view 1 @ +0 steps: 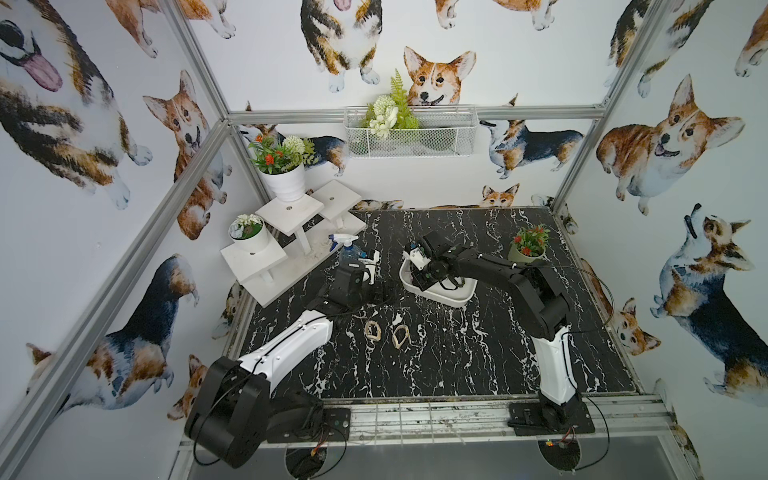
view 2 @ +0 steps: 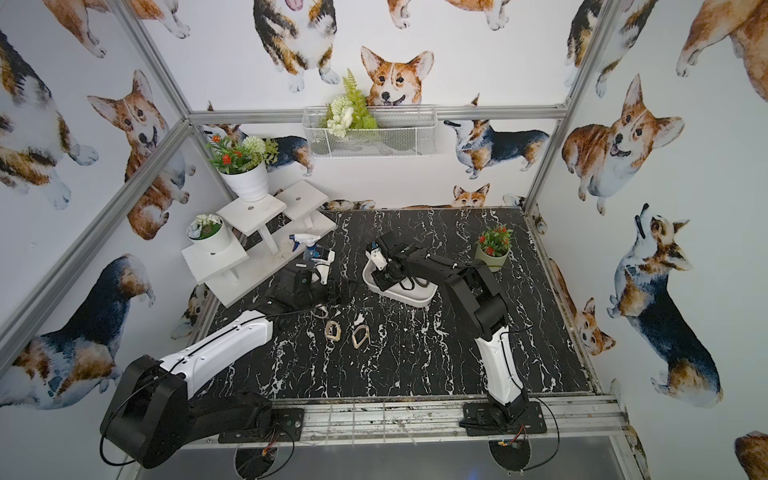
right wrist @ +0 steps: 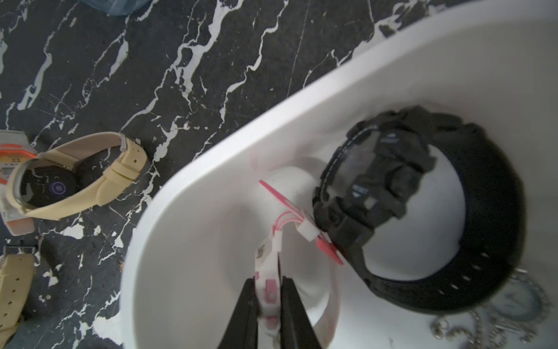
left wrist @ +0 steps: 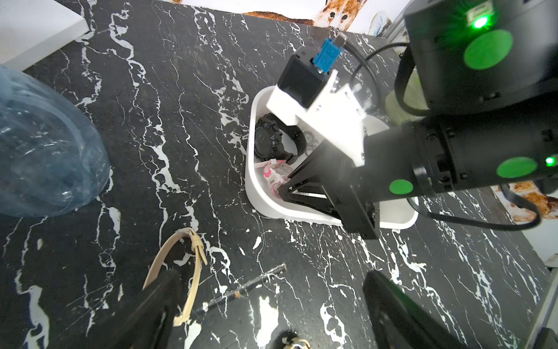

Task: Put the watch into the storage box
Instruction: Place the watch in the storage box.

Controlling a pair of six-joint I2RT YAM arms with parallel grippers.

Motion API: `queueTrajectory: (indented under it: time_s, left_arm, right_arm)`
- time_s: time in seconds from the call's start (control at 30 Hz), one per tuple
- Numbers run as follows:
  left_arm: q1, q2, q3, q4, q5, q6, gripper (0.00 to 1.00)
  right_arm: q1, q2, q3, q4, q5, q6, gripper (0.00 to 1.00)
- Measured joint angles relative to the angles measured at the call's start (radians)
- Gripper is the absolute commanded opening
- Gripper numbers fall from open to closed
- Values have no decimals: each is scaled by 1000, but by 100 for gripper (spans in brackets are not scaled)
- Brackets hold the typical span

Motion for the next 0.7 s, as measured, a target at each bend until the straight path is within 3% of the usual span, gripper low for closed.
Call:
queueTrajectory:
  time_s: [0.2,0.53,0.7]
  left_arm:
    - [4,-12,0,0,-4,-2,100]
    - [33,-30,23,-44,-66,-54,100]
    - [107,-44,31,-89,-113,-114,100]
  right_arm:
    - [0,-22,-3,-14,13,0,32]
    - [3,-150,-5,-27,13,-1,34]
    - [68,-226,-39,-6,3,-23,36]
